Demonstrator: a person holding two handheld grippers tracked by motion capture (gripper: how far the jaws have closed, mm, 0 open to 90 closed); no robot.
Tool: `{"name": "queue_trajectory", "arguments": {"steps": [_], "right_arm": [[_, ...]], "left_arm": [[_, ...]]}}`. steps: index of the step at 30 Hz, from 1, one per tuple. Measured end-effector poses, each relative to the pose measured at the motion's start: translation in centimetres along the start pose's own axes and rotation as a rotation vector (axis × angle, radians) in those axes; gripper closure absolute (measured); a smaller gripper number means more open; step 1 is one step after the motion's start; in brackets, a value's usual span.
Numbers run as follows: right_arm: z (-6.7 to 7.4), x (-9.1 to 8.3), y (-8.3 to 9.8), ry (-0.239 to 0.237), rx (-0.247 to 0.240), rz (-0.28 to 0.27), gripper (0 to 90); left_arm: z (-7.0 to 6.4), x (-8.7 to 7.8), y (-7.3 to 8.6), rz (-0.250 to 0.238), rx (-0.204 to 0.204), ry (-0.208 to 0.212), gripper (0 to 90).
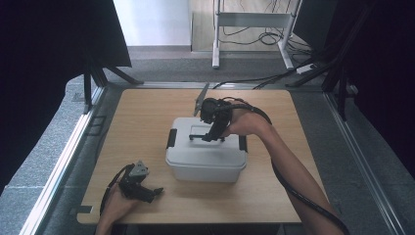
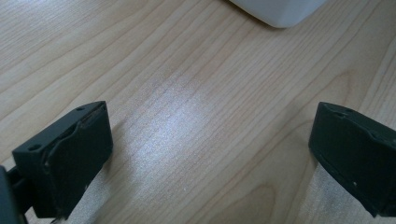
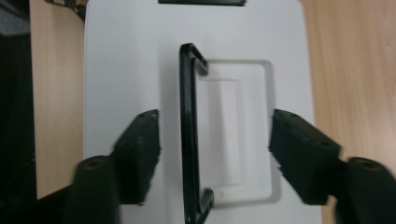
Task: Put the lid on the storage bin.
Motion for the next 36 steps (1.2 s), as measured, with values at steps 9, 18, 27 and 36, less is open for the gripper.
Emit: {"name": "queue_trajectory", "arguments": {"steps": [9,18,27,36], "right_arm": [[-0.3,-2.0,3.7,0.057,0.096,-0.102,13.2],[-0.7,-3.9,8.2,0.115,0.205,-0.188,6.0],[-0.9,-5.1,14.0,0.196,0.328,-0.247,5.5],[-0.1,-4.8,19.5,0.257,0.429,-0.301,5.9]], "left_arm": [[0.0,0.0,0.0,0.000,-0.002,0.001,0.0],[0.0,0.0,0.0,-0.004,-0.005,0.000,0.0],[0.0,0.0,0.0,-0.002,-0.005,0.000,0.0],[0.0,0.0,0.0,0.000,-0.002,-0.001,0.0]]}}
Point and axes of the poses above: each handheld gripper's, and its own axes: x roughly forward along the jaws, y roughly out of its underside, z roughly to its left, the point moved 4 cm from there along x, roughly forward along the jaws, and after that the axes turned 4 degrees about x, right-handed, at the moved point
